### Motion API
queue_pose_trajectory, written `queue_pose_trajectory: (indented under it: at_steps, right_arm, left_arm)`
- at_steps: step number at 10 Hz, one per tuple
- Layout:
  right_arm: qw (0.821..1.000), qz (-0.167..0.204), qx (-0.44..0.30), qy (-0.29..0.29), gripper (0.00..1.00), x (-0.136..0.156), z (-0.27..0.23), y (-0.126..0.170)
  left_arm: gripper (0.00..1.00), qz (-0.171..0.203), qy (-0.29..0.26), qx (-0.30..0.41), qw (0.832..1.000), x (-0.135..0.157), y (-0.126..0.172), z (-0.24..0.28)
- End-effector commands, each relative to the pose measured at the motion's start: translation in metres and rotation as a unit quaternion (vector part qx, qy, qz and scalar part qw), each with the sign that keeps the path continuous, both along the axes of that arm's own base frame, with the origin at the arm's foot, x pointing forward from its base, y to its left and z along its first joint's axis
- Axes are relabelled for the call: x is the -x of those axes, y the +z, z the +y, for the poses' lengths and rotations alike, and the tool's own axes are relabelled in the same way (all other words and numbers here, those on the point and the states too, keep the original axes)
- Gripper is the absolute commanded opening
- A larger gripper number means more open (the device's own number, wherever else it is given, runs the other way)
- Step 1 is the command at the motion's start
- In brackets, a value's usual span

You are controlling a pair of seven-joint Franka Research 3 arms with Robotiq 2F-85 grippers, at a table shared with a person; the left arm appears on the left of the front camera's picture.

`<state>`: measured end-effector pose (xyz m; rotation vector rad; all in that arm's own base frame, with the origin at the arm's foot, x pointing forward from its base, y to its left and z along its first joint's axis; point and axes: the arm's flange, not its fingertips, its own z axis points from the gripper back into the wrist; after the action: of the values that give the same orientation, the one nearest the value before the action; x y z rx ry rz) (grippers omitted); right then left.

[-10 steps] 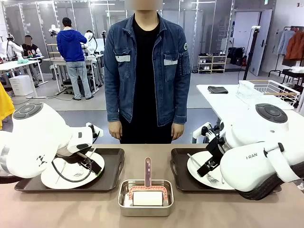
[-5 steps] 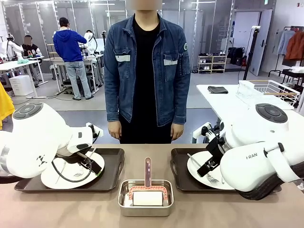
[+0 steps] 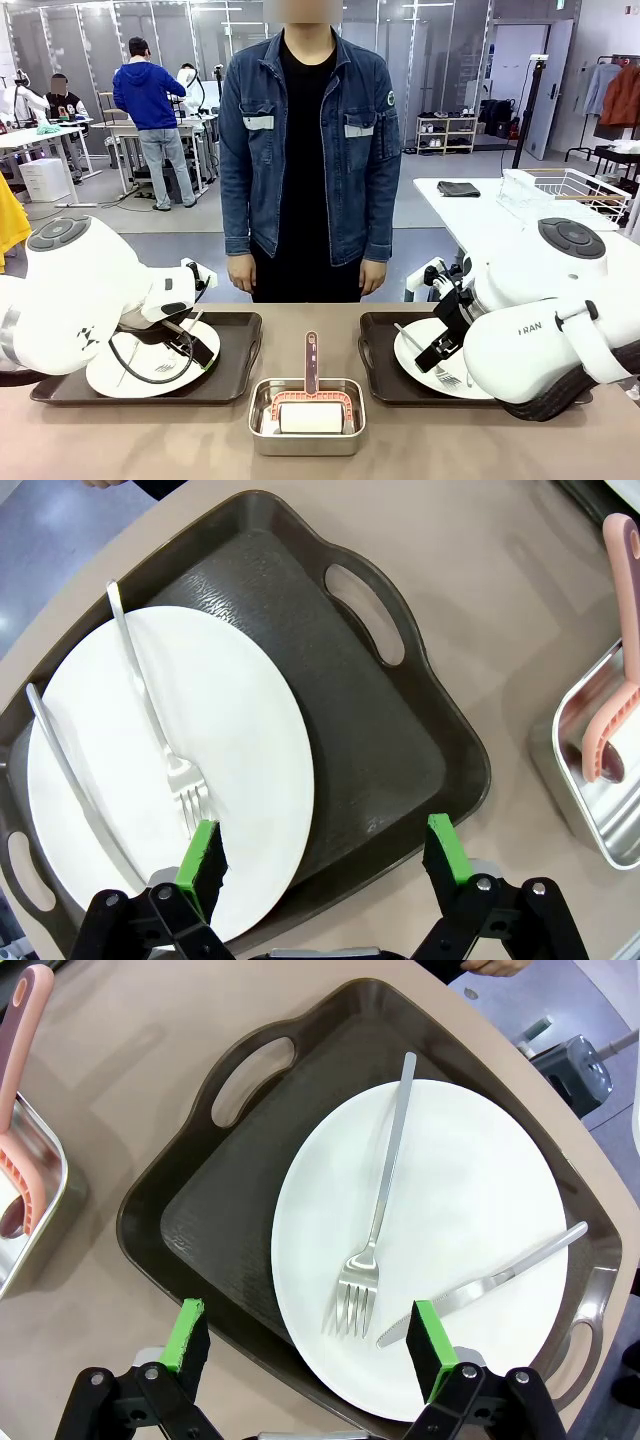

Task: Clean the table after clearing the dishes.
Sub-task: When the left (or right) Handle tray is removed, use the left hand (or right hand) to clean the left (or right) side of the table with the Lint Roller.

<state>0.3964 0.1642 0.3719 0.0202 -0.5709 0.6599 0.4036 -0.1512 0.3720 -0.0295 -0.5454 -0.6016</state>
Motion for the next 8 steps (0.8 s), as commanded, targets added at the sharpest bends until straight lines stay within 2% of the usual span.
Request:
queue_pose_trajectory:
  at_steps: [1,5,6,7,8]
  right_arm:
    - [1.000,0.000,0.000,0.000,1.00,0.000,0.001,0.000]
    - [1.000,0.000,0.000,0.000,1.00,0.000,0.000,0.000]
    - [0.997,0.038,-0.064,0.023,1.00,-0.001,-0.010,0.020]
    - [0.990,0.083,-0.108,0.033,1.00,-0.010,-0.022,0.034]
    - [0.981,0.118,-0.147,0.039,1.00,-0.018,-0.036,0.048]
  left_arm:
    - [1.00,0.000,0.000,0.000,1.000,0.000,0.000,0.000]
    - [1.00,0.000,0.000,0.000,1.000,0.000,0.000,0.000]
    - [1.00,0.032,-0.014,0.024,0.999,0.001,0.012,-0.007]
    - [1.00,0.104,-0.027,0.075,0.991,-0.001,0.024,-0.005]
    - [1.00,0.139,-0.033,0.123,0.982,-0.006,0.036,0.005]
